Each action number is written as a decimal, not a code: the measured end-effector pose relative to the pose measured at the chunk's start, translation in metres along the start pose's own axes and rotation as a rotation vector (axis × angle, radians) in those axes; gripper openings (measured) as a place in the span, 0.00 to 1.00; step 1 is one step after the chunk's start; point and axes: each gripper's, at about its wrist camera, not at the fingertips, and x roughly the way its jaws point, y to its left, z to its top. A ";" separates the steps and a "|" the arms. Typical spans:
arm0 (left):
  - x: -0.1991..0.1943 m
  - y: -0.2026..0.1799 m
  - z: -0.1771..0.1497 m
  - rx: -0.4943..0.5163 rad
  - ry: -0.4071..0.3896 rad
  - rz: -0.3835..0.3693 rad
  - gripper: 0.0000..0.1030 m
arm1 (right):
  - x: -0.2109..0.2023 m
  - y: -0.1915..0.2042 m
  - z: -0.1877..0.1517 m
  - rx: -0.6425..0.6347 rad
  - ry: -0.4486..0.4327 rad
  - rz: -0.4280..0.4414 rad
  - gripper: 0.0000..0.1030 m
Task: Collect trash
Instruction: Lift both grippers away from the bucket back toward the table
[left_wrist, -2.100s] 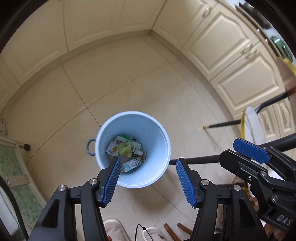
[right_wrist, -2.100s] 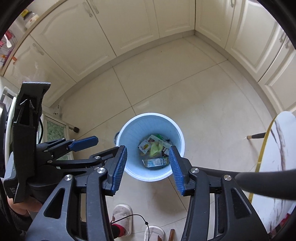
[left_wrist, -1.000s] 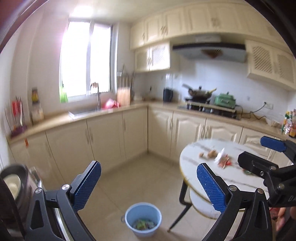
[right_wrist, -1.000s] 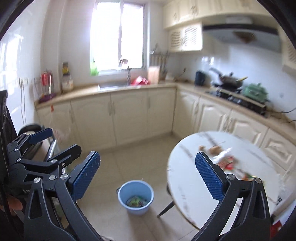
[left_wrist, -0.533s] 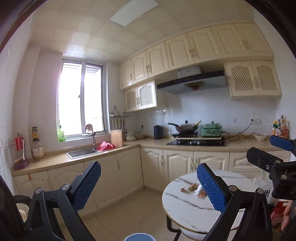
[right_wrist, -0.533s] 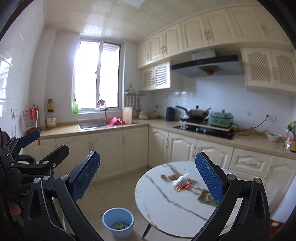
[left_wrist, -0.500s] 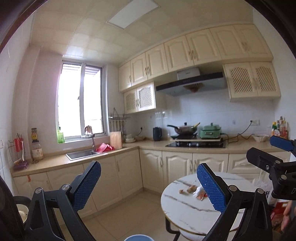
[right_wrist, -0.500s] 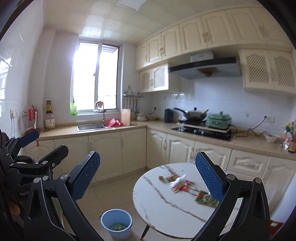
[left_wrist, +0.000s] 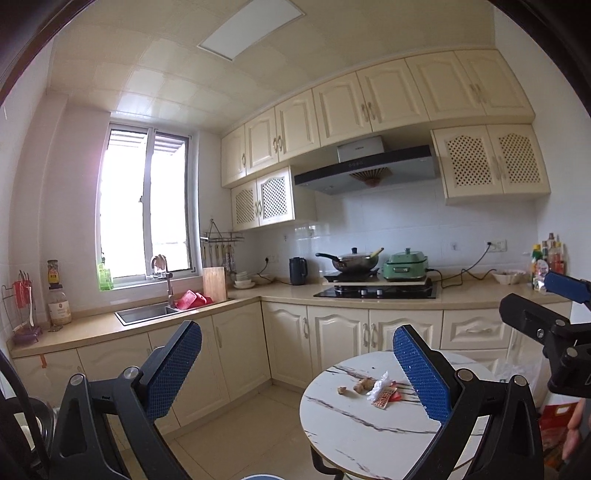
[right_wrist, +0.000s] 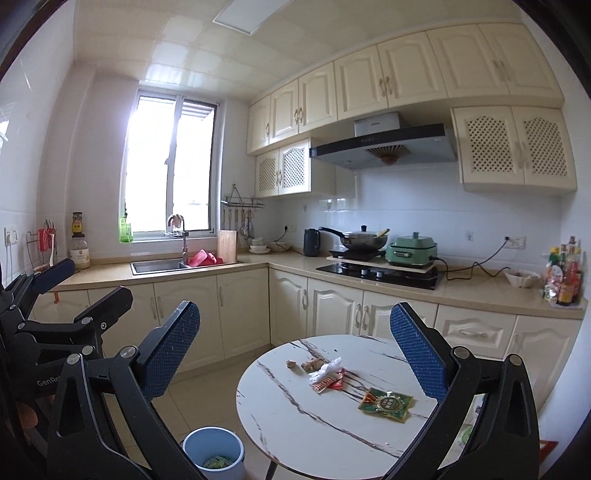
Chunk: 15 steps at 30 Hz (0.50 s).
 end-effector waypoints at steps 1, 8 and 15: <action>0.006 0.000 0.000 -0.002 0.008 0.001 0.99 | 0.005 -0.005 -0.002 0.005 0.007 -0.007 1.00; 0.090 -0.011 0.011 0.007 0.116 -0.022 0.99 | 0.047 -0.045 -0.021 0.048 0.091 -0.063 1.00; 0.199 -0.028 0.003 -0.007 0.296 -0.095 0.99 | 0.118 -0.101 -0.071 0.135 0.252 -0.125 1.00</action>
